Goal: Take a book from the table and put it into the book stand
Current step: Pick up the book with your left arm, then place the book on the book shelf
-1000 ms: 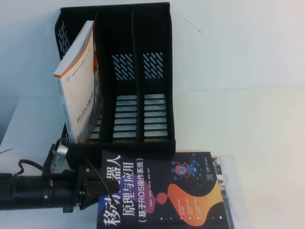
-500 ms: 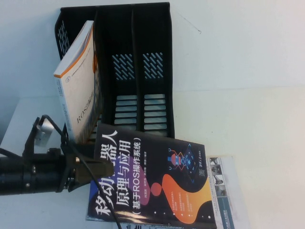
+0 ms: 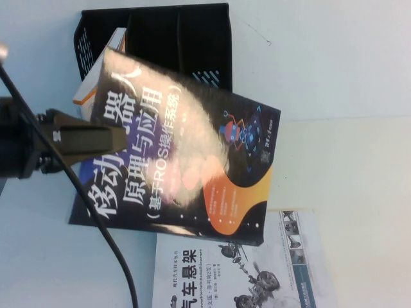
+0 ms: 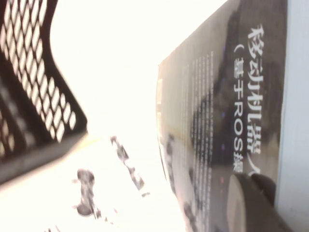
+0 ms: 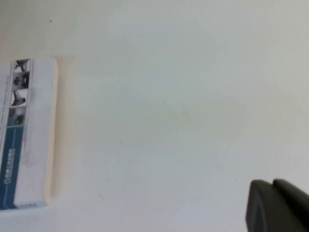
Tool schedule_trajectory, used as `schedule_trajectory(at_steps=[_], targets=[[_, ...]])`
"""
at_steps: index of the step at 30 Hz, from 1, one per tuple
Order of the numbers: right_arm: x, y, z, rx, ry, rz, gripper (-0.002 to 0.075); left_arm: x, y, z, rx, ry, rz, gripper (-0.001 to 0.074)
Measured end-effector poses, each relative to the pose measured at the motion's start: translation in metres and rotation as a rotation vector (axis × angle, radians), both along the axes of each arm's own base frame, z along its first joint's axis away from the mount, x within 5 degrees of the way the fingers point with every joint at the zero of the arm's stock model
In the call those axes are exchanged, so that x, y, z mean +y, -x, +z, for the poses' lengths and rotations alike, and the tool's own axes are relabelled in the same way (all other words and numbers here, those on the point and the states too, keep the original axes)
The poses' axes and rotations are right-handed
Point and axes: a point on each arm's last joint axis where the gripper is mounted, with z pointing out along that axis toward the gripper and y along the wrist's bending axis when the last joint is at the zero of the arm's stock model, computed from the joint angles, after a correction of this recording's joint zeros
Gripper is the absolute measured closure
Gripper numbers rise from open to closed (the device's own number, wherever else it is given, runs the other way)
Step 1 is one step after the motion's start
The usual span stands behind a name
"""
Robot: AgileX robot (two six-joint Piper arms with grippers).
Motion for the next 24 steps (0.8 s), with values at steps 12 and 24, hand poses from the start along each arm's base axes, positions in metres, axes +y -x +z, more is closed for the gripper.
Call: schedule_trajectory(at_steps=[12,24], targets=[[0.002,-0.004,0.004,-0.060,-0.017,0.015,0.0727,0.018,-0.018,0.080,-0.112,-0.258,0.184,0.0621],[0.004,-0.006,0.008,-0.114,-0.029,0.027,0.0727,0.021,-0.076,0.073,-0.027,-0.276,0.216,0.0621]])
